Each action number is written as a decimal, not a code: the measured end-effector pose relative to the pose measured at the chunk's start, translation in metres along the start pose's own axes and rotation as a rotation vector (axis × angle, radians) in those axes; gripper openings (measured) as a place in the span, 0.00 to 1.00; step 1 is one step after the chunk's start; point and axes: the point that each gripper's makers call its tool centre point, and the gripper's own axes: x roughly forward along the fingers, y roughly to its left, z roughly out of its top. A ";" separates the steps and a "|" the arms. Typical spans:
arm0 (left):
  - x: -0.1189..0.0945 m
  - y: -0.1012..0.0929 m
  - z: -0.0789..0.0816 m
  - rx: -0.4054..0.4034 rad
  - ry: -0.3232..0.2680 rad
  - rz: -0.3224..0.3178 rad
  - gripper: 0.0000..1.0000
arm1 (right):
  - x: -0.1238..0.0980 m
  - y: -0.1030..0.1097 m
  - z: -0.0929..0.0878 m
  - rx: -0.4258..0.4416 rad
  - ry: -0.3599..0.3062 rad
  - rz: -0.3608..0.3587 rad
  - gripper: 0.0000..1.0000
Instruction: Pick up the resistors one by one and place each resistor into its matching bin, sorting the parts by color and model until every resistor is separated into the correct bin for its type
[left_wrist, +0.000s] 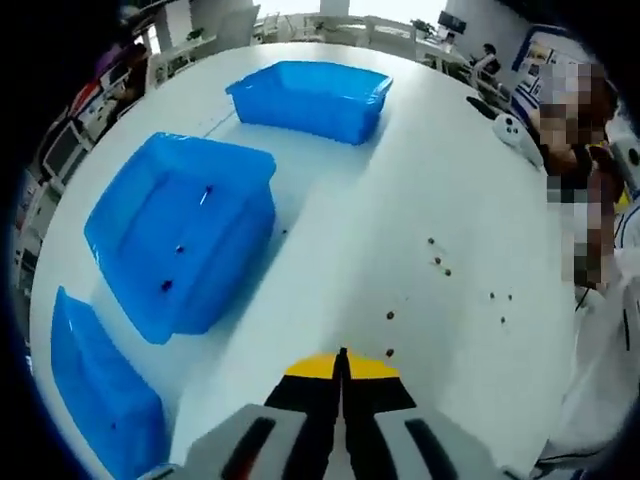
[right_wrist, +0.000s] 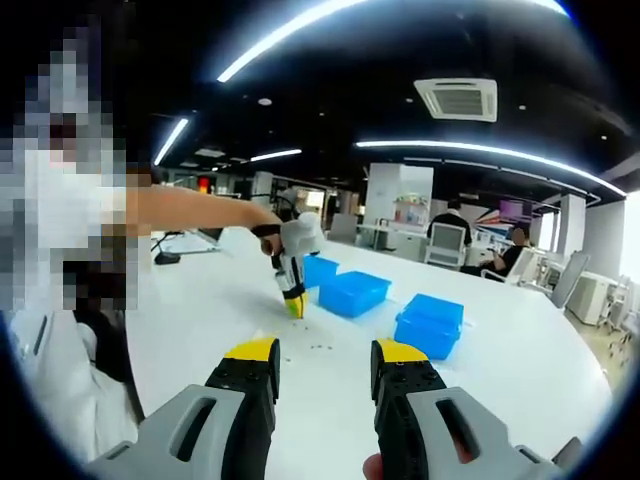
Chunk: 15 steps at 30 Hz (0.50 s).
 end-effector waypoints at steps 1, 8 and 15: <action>0.000 -0.002 0.000 0.003 -0.002 0.003 0.03 | -0.001 0.000 0.001 -0.002 -0.002 0.001 0.38; -0.036 -0.005 0.026 0.051 -0.118 0.082 0.03 | -0.003 0.000 0.005 -0.004 -0.010 -0.004 0.38; -0.095 -0.020 0.036 0.000 -0.339 0.211 0.04 | -0.004 0.002 0.008 -0.008 -0.018 0.000 0.38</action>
